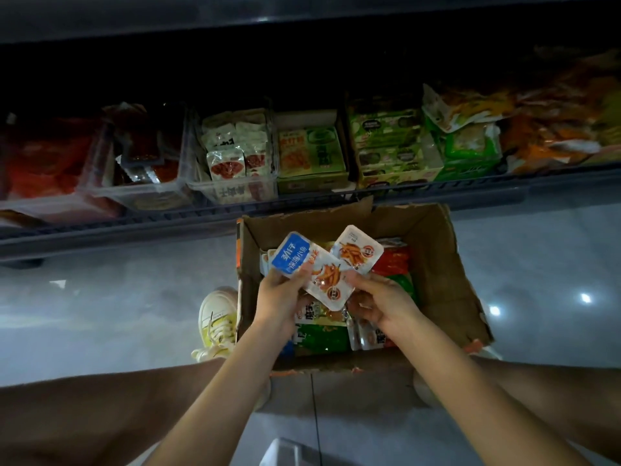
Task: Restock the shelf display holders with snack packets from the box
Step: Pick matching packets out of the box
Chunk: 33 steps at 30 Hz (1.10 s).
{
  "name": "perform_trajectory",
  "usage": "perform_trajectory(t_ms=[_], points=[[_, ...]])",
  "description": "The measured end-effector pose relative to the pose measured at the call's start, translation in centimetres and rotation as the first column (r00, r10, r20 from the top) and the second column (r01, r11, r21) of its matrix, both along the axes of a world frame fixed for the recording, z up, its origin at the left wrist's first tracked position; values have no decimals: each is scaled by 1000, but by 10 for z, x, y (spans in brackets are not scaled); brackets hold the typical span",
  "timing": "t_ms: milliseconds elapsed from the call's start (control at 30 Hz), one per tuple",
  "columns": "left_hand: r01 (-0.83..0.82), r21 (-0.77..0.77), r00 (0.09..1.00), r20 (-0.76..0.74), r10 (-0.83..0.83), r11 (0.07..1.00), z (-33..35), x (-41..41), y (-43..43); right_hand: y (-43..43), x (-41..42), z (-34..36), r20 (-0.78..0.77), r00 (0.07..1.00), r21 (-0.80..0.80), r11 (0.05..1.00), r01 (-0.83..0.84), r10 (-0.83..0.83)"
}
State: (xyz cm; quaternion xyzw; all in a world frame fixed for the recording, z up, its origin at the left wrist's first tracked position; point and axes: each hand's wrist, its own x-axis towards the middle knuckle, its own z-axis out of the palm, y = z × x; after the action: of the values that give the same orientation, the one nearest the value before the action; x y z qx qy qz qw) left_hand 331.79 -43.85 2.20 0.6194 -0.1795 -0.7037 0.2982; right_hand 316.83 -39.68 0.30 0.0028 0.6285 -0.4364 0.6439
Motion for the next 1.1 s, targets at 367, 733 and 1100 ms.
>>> perform_trajectory(t_ms=[367,733,1100], points=[[347,-137,922,230,-311,928,9,45,-8,3,-18,31,-236,955,-71,977,-199,178],[222,-225,970,153,-191,949,6,46,5,0,38,34,-349,921,-100,970,-220,173],[209,-155,978,32,-207,966,6,49,-2,-25,-3,38,-756,380,-27,554,-832,533]])
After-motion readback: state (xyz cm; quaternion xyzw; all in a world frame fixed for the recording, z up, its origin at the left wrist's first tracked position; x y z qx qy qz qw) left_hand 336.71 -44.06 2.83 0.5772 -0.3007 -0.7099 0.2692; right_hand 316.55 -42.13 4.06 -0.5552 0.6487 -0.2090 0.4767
